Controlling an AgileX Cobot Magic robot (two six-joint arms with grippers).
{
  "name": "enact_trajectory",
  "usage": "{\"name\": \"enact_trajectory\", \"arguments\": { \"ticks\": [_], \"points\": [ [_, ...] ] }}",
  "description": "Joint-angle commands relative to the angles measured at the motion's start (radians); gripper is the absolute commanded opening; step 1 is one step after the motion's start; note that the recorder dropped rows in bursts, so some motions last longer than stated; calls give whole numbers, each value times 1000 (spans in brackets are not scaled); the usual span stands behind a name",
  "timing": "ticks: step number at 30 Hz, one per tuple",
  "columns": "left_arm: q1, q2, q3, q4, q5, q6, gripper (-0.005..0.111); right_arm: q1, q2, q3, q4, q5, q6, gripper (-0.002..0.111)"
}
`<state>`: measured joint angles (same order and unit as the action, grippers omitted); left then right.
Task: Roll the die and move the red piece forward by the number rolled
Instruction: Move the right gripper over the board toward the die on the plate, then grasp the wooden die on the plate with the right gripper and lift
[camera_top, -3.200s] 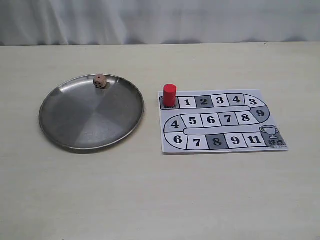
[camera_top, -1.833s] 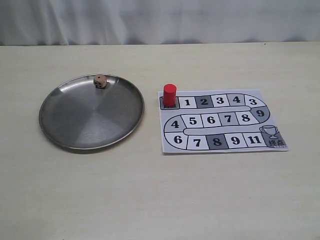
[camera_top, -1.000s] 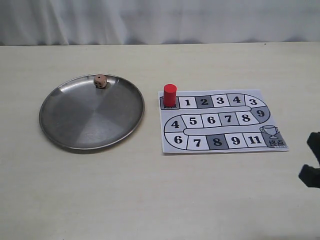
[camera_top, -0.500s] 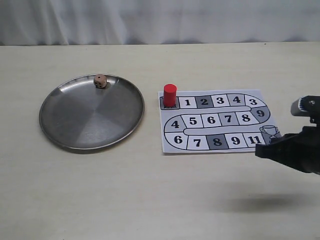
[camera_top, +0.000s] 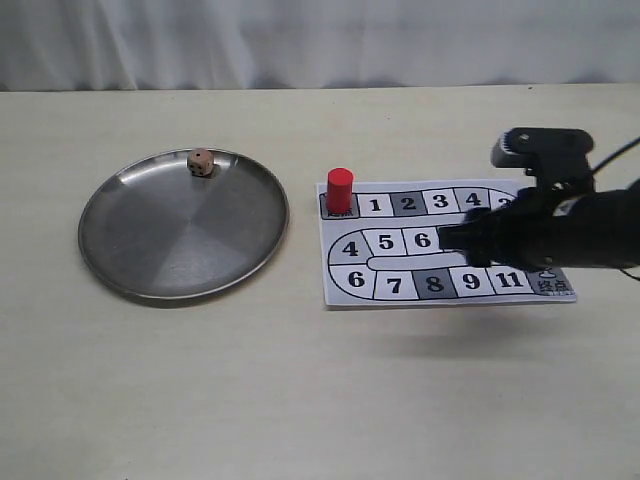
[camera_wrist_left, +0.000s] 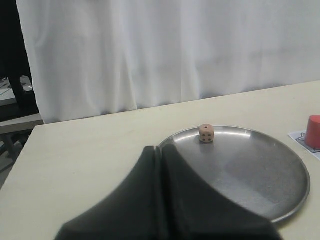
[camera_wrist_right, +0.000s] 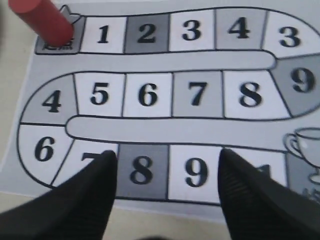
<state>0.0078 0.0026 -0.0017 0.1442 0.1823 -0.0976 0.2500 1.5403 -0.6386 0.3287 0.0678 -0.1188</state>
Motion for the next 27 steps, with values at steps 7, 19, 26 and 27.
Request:
{"name": "enact_trajectory", "arguments": {
  "ticks": [7,19,26,27],
  "points": [
    [-8,-3,2,0,-9,-1,0,113,234,-328,-61,128,-55,75],
    [-8,-3,2,0,-9,-1,0,214,455,-753,-53,221,-199,75],
    [-8,-3,2,0,-9,-1,0,302,712,-1076,-53,214,-218,75],
    [-8,-3,2,0,-9,-1,0,316,753,-1121,-53,209,-218,75]
  ]
}}
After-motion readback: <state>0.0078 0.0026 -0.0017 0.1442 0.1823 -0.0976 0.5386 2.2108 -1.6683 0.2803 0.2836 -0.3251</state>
